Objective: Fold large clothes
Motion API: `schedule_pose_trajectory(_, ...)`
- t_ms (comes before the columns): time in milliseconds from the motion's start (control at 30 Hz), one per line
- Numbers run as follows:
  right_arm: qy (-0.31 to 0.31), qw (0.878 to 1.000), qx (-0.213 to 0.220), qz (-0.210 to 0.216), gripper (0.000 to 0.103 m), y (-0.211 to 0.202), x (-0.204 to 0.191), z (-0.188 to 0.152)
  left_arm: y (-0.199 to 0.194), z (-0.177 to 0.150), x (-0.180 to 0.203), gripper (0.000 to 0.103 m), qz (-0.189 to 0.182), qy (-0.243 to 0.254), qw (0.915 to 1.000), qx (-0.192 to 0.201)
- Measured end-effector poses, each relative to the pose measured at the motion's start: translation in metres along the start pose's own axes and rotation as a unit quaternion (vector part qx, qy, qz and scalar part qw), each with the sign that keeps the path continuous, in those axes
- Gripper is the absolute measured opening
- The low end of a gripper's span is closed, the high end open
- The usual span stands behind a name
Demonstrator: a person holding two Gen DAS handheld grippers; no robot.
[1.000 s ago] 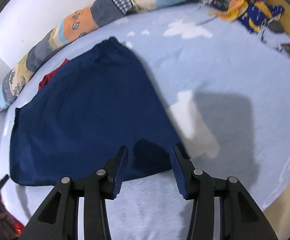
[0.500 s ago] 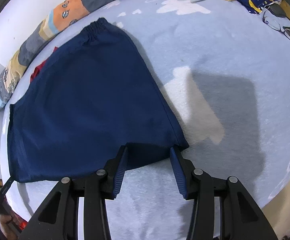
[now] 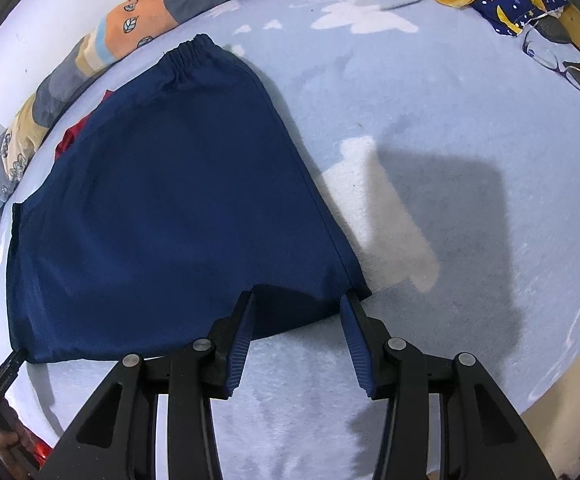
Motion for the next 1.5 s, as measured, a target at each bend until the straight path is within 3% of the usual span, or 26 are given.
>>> schedule_pose_trajectory(167,0.005,1.0,0.007,0.004,0.046,-0.004,0.001,0.001,0.001,0.0,0.002,0.071,-0.012,-0.009,0.9999,-0.005)
schedule_pose_trajectory(300,-0.006,0.999,0.047,-0.002,0.046,-0.022,-0.001,0.004,-0.017,0.004,-0.006,0.07,-0.04,-0.042,0.998,0.027)
schedule_pose_trajectory(400,-0.011,0.999,0.035,-0.008,0.046,-0.015,-0.003,0.003,-0.018,0.004,-0.007,0.07,-0.059,-0.055,0.9965,0.023)
schedule_pose_trajectory(533,-0.001,1.0,0.0,-0.004,0.046,-0.001,0.001,0.0,-0.003,0.002,0.0,0.071,-0.033,-0.032,0.9989,-0.008)
schedule_pose_trajectory(667,0.011,1.0,0.004,-0.013,0.049,-0.004,0.007,0.001,0.0,0.004,0.003,0.071,-0.021,-0.026,0.9994,-0.014)
schedule_pose_trajectory(767,0.027,0.999,0.028,0.02,0.049,-0.018,0.012,0.003,-0.015,0.008,0.005,0.071,-0.018,-0.03,0.9992,0.02)
schedule_pose_trajectory(933,0.038,0.998,0.042,0.038,0.05,-0.028,0.016,0.001,-0.04,0.01,0.026,0.071,-0.036,-0.014,0.9969,0.069)
schedule_pose_trajectory(1133,0.081,0.991,0.01,0.107,0.051,-0.016,0.023,-0.002,-0.041,0.003,0.056,0.071,-0.026,0.029,0.9974,0.06)
schedule_pose_trajectory(1233,0.112,0.98,-0.008,0.166,0.058,-0.011,0.03,-0.005,-0.044,-0.002,0.059,0.071,-0.015,0.045,0.9972,0.058)
schedule_pose_trajectory(1367,0.153,0.961,-0.036,0.229,0.058,0.0,0.037,-0.012,-0.046,-0.003,0.06,0.071,-0.016,0.047,0.9973,0.054)
schedule_pose_trajectory(1500,0.162,0.951,-0.039,0.26,0.058,0.003,0.036,-0.01,-0.046,-0.002,0.062,0.071,-0.02,0.046,0.9974,0.052)
Point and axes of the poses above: each gripper's, at about its wrist camera, not at the fingertips, and y roughly the way its jaws point, x to its right, z to its top, the point moved 8 cm from there along y, roughly the way its jaws point, and after that the axes turned 15 degrees about -x, right-handed, at the moved point
